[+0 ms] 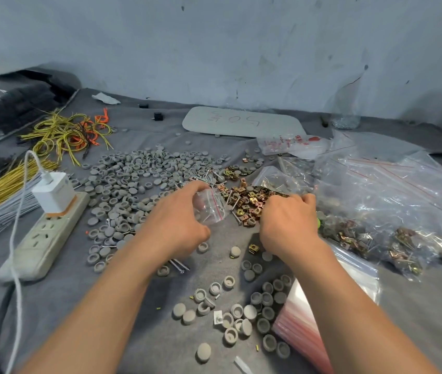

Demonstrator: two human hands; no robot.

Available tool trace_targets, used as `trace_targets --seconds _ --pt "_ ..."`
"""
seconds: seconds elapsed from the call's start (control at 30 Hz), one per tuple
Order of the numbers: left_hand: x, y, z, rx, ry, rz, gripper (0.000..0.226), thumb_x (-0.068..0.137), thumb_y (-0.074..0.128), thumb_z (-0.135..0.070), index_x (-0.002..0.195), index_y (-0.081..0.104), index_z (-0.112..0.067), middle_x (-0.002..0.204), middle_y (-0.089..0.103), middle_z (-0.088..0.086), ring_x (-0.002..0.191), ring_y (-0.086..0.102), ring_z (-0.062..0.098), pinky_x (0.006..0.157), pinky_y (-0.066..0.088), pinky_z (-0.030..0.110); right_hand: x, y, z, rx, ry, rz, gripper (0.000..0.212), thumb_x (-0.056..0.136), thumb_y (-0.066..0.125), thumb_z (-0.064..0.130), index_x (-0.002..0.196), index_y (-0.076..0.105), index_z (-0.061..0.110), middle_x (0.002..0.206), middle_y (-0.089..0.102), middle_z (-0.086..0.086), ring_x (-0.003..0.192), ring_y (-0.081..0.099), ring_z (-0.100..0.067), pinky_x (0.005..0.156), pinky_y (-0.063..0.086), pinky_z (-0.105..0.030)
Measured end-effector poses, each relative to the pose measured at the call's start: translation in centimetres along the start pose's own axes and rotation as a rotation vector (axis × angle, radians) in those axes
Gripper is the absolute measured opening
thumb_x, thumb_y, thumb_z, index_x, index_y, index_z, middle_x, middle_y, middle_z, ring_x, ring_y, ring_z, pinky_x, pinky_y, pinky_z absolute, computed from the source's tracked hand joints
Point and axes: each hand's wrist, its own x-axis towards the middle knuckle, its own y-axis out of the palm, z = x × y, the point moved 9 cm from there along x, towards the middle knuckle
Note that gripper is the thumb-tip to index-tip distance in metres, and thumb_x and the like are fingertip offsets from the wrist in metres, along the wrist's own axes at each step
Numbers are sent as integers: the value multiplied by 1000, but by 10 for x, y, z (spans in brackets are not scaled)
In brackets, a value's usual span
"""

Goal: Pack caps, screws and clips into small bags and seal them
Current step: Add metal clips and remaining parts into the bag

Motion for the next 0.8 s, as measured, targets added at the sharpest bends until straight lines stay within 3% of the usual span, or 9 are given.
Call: trace_targets --seconds 0.07,0.13,0.17,0.23,0.3,0.37,0.47,0.6,0.8 --pt "1 0 0 -2 11 -8 78 77 81 -17 142 46 -42 93 47 -24 76 49 -1 58 32 18 1 -1 2 -1 -38 -5 17 78 69 15 74 53 20 87 59 -1 102 52 -27 102 29 -45" --pt "1 0 1 5 24 -10 75 76 82 -20 139 48 -43 93 48 -25 77 48 -2 58 31 18 1 -5 1 159 -63 -29 8 85 66 17 85 69 25 91 68 3 102 58 -23 102 32 -42" --pt "2 0 1 5 29 -8 75 75 83 -20 138 49 -44 95 49 -25 78 49 -2 59 32 18 0 -7 -2 330 -56 -38 11 90 65 18 88 71 27 91 71 4 98 62 -21 100 38 -40" --pt "3 1 1 9 38 -6 76 73 83 -20 136 50 -46 103 55 -22 85 53 3 64 37 22 -6 -11 -8 803 -38 -28 15 94 65 12 86 70 24 84 75 0 80 65 -19 80 50 -36" --pt "5 2 1 4 40 -9 75 71 82 -18 132 51 -49 109 58 -18 85 54 0 62 39 22 -11 -8 -9 1219 -44 39 18 95 61 3 85 67 17 78 77 -6 66 58 -20 65 44 -38" --pt "4 2 2 -1 39 -10 75 70 83 -17 130 52 -51 107 58 -19 83 52 -5 60 38 19 -14 -5 -4 1379 -91 97 23 101 52 0 86 66 11 73 75 -9 59 52 -18 62 40 -38" --pt "3 3 2 0 39 -6 75 68 84 -17 127 53 -53 108 61 -19 82 53 -5 58 37 18 -14 -4 1 1373 -128 105 23 103 53 1 87 68 8 72 76 -10 57 54 -16 62 44 -32" --pt "1 4 -2 2 53 8 74 66 82 -17 126 58 -53 104 63 -20 76 53 -8 56 34 13 -17 -2 7 1210 -167 127 13 91 68 1 87 73 12 75 78 -5 57 59 -12 59 47 -27" --pt "-2 6 -10 -15 89 51 74 64 79 -12 120 60 -58 87 62 -22 57 53 -19 42 35 6 -21 -15 7 945 -170 -88 23 81 81 7 78 82 30 66 74 16 58 65 4 53 43 -6"
